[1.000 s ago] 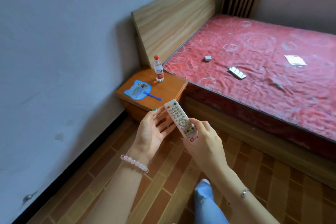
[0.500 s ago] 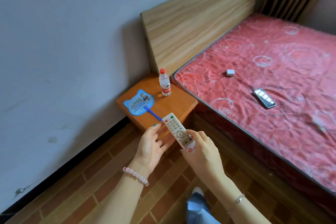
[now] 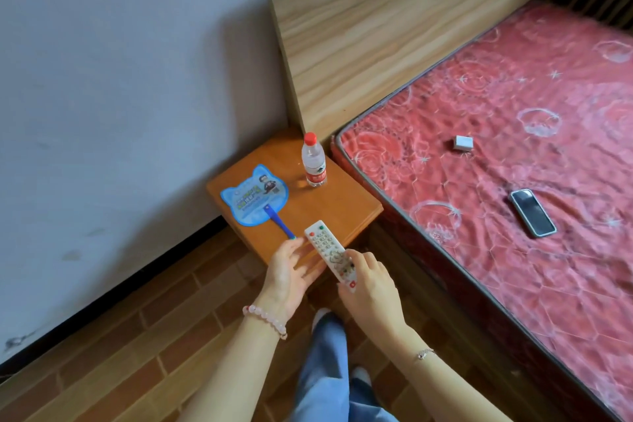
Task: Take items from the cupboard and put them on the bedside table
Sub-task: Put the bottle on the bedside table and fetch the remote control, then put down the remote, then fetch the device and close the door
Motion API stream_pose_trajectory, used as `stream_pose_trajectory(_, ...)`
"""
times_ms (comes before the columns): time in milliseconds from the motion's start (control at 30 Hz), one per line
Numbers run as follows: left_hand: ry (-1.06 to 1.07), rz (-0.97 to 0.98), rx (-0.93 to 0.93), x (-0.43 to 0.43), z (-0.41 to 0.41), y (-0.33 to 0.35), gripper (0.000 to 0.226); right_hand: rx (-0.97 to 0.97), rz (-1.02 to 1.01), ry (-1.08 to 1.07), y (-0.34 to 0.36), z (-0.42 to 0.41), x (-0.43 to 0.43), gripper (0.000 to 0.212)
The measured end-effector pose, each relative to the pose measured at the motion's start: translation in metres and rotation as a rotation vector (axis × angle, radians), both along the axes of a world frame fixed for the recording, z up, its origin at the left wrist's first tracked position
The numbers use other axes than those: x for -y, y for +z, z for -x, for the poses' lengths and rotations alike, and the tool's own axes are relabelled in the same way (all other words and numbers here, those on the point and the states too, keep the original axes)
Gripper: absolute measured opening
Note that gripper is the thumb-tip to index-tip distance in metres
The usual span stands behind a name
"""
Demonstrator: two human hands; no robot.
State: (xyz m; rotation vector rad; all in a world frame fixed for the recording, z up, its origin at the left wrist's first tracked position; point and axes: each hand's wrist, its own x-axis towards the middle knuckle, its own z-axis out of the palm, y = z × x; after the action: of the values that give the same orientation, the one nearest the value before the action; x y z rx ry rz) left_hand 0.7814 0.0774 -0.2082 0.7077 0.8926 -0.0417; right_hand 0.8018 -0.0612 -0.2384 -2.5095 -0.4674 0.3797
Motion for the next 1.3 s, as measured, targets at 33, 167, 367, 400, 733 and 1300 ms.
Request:
stream_pose_trajectory(33, 0.008, 0.004, -0.009, -0.007, -0.008, -0.007, 0.027, -0.012, 0.01, -0.002, -0.007, -0.009, -0.008, 0.051)
stream_pose_trajectory(167, 0.056, 0.032, -0.062, -0.036, -0.05, -0.044, 0.029, -0.06, 0.045, -0.041, -0.039, -0.05, -0.043, 0.047)
stream_pose_trajectory(367, 0.042, 0.025, -0.144, -0.09, -0.11, -0.11, 0.032, -0.196, 0.022, -0.117, -0.1, -0.111, -0.088, 0.046)
stream_pose_trajectory(400, 0.046, 0.029, -0.155, -0.098, -0.117, -0.12, 0.035, -0.22, 0.034, -0.133, -0.111, -0.121, -0.093, 0.047)
stream_pose_trajectory(733, -0.234, -0.493, -0.283, -0.145, -0.137, -0.193, 0.025, -0.282, 0.18, -0.255, -0.216, -0.185, -0.123, 0.043)
stream_pose_trajectory(1300, -0.908, -1.624, -0.205, -0.163, -0.115, -0.207, 0.045, -0.248, 0.317, -0.204, -0.252, -0.19, -0.129, 0.053)
